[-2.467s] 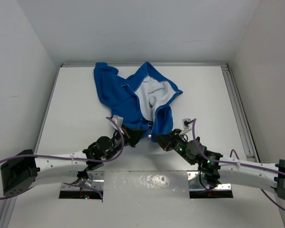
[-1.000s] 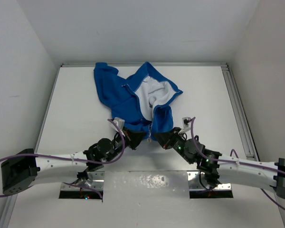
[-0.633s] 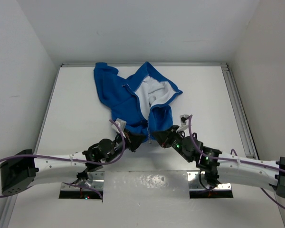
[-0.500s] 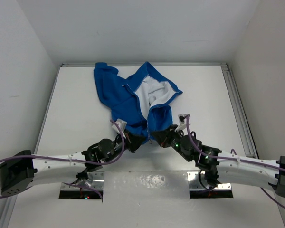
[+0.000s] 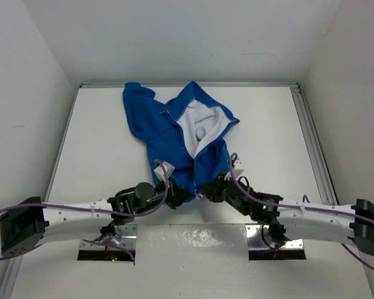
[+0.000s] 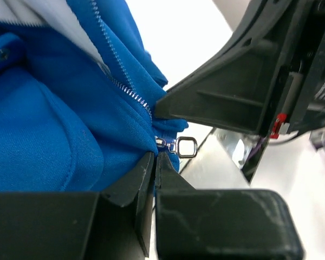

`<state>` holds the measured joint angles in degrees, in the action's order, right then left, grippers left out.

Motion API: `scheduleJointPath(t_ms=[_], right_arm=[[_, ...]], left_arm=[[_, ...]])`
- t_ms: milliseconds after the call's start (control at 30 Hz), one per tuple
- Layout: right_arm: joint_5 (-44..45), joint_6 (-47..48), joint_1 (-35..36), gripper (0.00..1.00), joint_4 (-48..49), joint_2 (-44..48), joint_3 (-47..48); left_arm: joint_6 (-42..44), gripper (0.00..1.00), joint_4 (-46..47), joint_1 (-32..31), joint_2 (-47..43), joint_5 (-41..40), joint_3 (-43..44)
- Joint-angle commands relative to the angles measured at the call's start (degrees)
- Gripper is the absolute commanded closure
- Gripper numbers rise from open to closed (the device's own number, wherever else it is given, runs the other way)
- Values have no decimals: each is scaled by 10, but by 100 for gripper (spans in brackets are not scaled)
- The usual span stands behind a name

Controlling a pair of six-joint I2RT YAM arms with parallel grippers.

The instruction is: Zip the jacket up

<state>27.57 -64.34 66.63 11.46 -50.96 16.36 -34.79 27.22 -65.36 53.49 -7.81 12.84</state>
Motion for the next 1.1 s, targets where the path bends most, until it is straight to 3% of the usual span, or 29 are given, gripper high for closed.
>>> scheduleJointPath(t_ms=[0,300,333,433,467,600,667,767,800,833,967,1000,1067], right_arm=[[13,-21,-2,100,5,-9,-9],[-46,-60,-2,99,-46,-1,-27],[-59,-56,-2,95,-57,4,-18],[-91,-40,-2,73,-113,21,4],[-102,-36,-2,60,-141,29,7],[-167,-43,-1,42,-184,47,11],[-205,-56,0,42,-182,60,-2],[-238,-76,8,64,-115,75,-38],[-242,-79,10,92,-89,73,-55],[-246,-83,13,100,-69,65,-63],[-264,-89,23,98,75,34,-110],[-269,-85,22,82,84,25,-111],[-288,-80,23,66,113,-9,-116]], left_arm=[[-5,100,-8,-13,14,83,3],[-11,100,-28,-13,70,110,-20],[-12,100,-30,-13,71,110,-21],[-14,100,-28,-13,71,115,-26],[-16,100,-28,-13,74,117,-27],[-17,100,-28,-13,80,126,-29],[-20,100,-23,-13,83,126,-35],[-20,100,-22,-13,86,126,-35],[-21,100,-20,-13,88,126,-36],[-24,100,-17,-13,87,123,-37],[-28,100,-10,-13,86,126,-33],[-29,100,-9,-13,84,125,-33],[-29,100,-9,-13,83,120,-33]])
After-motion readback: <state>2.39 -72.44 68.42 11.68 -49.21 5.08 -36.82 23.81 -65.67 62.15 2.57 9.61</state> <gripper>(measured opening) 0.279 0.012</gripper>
